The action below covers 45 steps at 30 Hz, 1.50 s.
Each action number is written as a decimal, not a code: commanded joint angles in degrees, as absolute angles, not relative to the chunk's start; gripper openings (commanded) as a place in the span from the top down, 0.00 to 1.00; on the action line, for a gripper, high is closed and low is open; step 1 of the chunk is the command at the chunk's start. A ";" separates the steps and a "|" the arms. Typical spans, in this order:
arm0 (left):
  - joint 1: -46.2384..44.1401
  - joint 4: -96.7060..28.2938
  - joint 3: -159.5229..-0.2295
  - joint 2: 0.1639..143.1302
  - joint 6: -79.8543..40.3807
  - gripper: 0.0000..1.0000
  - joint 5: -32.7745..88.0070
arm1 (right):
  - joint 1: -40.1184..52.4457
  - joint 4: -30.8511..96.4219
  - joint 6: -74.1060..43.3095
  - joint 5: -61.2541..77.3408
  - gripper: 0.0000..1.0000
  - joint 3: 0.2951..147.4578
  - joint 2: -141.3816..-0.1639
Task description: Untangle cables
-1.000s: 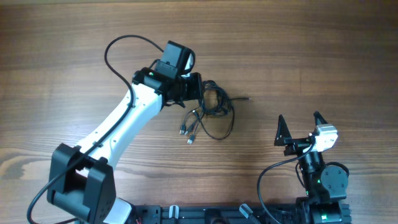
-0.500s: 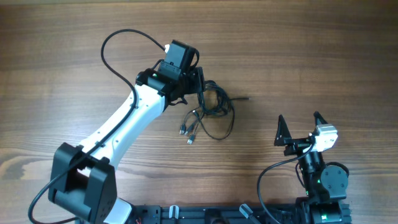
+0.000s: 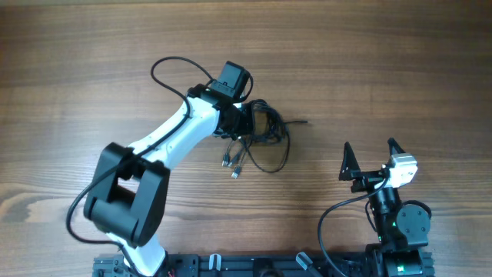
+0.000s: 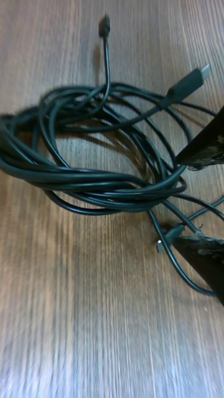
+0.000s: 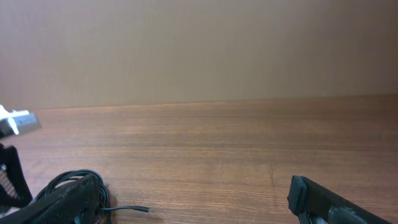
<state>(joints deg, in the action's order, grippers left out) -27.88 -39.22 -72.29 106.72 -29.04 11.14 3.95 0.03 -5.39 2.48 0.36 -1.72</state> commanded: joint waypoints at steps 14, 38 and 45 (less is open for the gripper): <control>-28.40 -34.24 -72.60 111.42 -26.17 0.67 10.63 | 4.08 -0.14 -6.17 1.45 0.00 0.32 -1.67; -16.34 -27.81 -72.77 99.37 1.85 0.96 57.01 | 4.08 -2.15 -18.15 23.38 0.00 4.40 -1.83; -19.51 -27.59 -72.77 99.37 5.17 0.96 57.47 | 4.08 17.58 -19.38 39.59 0.01 30.50 -22.39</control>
<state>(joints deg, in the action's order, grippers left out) -17.93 -27.92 -72.29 100.22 2.46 54.76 3.97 13.74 -19.33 30.63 22.00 -12.32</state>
